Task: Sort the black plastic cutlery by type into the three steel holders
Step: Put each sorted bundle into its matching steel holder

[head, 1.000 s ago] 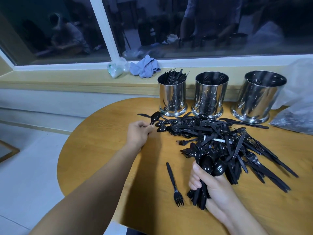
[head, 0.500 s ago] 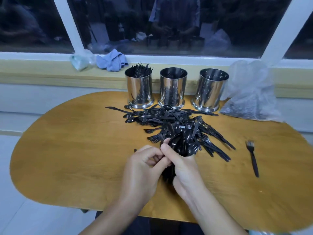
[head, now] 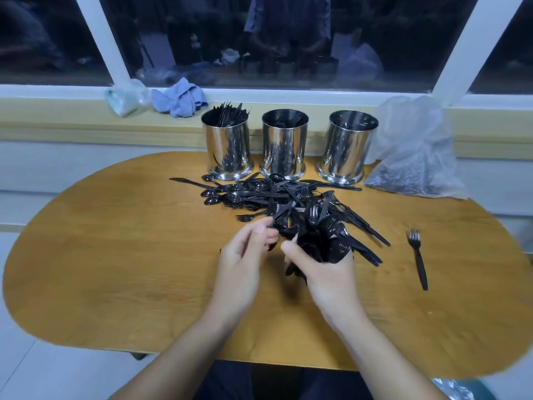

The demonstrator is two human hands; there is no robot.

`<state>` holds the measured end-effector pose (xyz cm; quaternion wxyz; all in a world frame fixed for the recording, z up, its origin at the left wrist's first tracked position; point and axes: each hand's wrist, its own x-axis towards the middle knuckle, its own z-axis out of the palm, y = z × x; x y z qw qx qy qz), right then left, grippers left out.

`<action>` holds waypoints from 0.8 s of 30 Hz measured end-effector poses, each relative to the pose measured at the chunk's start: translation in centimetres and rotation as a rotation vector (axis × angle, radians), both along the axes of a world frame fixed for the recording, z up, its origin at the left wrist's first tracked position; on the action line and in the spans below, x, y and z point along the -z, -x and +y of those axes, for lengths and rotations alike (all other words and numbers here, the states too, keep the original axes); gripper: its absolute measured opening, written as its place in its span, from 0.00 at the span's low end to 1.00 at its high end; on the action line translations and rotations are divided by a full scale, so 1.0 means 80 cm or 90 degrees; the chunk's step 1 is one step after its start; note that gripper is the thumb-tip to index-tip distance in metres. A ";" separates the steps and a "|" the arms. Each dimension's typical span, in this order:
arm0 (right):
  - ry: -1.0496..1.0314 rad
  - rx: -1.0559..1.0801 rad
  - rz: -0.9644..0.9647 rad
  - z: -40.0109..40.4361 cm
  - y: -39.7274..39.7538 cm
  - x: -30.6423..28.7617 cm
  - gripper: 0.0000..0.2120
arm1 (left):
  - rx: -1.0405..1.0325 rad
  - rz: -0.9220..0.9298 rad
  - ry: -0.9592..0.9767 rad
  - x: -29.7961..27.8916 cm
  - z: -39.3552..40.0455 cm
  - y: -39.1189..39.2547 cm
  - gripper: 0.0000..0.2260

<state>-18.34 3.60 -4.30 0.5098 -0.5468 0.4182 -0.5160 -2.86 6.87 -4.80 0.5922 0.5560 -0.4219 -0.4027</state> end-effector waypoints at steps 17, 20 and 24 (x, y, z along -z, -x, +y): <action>0.143 -0.006 0.355 -0.017 0.006 0.055 0.11 | 0.307 -0.635 0.283 -0.027 -0.053 0.033 0.14; 0.182 0.023 0.304 -0.009 0.005 0.041 0.15 | 0.238 -0.559 0.336 -0.024 -0.049 0.041 0.08; 0.175 0.020 0.239 -0.012 0.006 0.031 0.19 | 0.172 -0.478 0.363 -0.030 -0.041 0.055 0.09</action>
